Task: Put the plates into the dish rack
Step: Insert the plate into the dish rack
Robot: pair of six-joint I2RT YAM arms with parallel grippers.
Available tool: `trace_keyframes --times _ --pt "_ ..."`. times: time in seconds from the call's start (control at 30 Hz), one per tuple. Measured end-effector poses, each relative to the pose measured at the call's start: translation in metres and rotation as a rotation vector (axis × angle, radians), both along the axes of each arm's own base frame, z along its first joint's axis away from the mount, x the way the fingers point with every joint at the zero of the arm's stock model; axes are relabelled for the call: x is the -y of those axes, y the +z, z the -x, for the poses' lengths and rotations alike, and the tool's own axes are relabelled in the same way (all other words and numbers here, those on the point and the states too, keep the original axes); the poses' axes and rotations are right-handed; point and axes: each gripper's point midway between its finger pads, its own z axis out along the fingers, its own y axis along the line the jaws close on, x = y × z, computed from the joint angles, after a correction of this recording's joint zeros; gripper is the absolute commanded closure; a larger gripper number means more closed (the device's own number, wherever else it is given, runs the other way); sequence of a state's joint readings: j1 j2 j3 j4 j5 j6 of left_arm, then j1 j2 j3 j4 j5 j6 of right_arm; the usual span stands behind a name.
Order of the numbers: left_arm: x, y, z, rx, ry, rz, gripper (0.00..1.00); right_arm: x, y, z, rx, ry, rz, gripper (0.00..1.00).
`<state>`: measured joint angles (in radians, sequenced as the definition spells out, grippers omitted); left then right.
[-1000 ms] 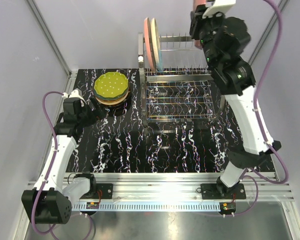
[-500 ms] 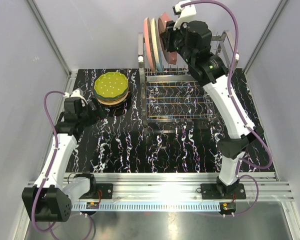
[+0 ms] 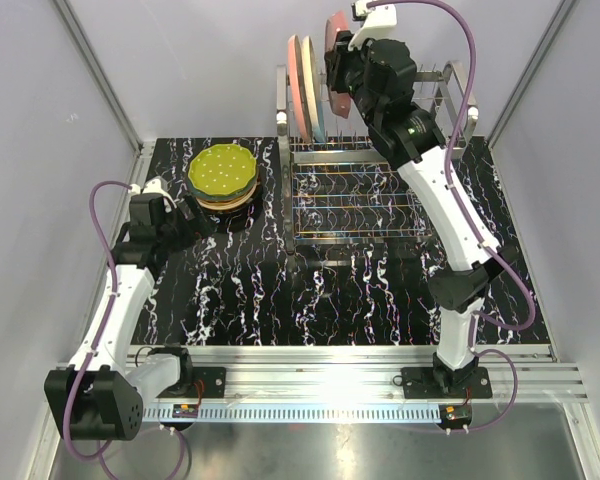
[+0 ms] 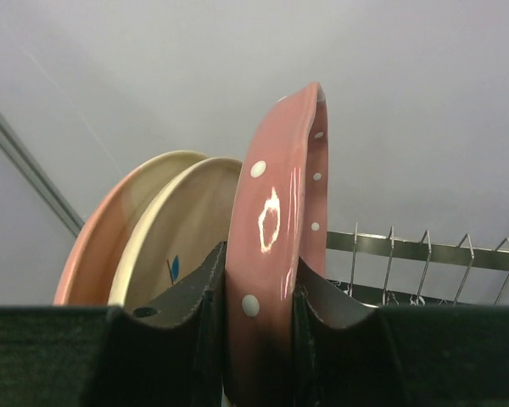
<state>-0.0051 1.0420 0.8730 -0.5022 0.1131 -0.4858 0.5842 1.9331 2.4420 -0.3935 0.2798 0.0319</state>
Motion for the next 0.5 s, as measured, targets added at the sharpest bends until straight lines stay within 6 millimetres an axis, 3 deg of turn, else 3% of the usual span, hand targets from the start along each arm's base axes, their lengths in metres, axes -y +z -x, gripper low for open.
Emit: trace_keyframes --times 0.5 --pt "0.0008 0.0 -0.0003 0.0 -0.004 0.003 0.01 0.0079 0.006 -0.0094 0.01 -0.071 -0.103 1.0"
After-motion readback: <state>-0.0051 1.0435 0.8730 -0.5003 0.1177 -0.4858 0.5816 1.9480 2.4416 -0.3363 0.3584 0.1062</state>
